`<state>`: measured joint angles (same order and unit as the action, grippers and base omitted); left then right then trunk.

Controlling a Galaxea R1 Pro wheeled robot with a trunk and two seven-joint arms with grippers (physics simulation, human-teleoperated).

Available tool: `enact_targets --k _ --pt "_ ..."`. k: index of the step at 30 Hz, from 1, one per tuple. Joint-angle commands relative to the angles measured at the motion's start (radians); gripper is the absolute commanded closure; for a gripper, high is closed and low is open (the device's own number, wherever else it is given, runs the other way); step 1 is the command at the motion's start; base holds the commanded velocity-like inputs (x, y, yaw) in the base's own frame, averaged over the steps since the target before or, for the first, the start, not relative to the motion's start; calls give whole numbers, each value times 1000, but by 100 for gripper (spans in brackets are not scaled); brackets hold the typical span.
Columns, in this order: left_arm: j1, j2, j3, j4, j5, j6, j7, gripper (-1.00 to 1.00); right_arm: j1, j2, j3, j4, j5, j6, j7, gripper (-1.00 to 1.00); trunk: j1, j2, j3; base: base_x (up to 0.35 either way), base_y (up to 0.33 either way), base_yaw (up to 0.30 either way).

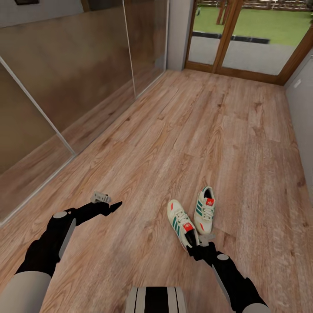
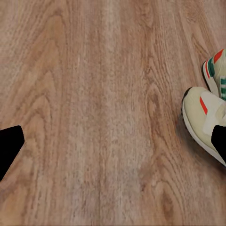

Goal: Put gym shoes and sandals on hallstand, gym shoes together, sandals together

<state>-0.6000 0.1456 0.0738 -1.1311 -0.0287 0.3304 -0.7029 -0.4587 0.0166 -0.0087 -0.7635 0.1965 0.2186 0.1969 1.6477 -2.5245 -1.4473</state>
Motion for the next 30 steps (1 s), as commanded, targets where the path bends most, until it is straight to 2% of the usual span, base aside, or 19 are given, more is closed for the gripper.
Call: enact_targets --k 1,10,14,19,20,25,26,27,30 --pt "0 0 2 -1 -4 7 -6 -100 0 1 -1 -2 9 5 6 100 -1 0 5 0 0 0" --pt "3 6 1 15 -9 4 0 -100 0 2 1 -2 9 5 6 100 -5 2 54 0 0 0" --pt "27 7 6 20 -10 0 3 -100 0 3 1 0 9 5 6 100 -6 3 75 0 0 0" --pt "58 8 51 24 -11 -7 4 -100 0 5 2 3 9 4 6 100 -9 4 102 0 0 0" --pt "82 8 80 34 -12 -8 5 -100 0 5 2 4 10 4 6 100 -9 4 108 0 0 0" --pt "117 9 144 110 -14 -19 35 -100 0 6 3 7 10 4 6 100 -11 6 135 0 0 0" --pt "121 9 164 136 -15 -34 44 -100 0 6 3 7 10 3 6 100 -12 6 140 0 0 0" --pt "124 9 191 201 -15 -94 56 -100 0 6 3 8 11 2 6 100 -12 6 146 0 0 0" --pt "127 11 216 379 -17 -237 110 -100 0 7 4 10 10 1 6 100 -14 7 162 0 0 0"
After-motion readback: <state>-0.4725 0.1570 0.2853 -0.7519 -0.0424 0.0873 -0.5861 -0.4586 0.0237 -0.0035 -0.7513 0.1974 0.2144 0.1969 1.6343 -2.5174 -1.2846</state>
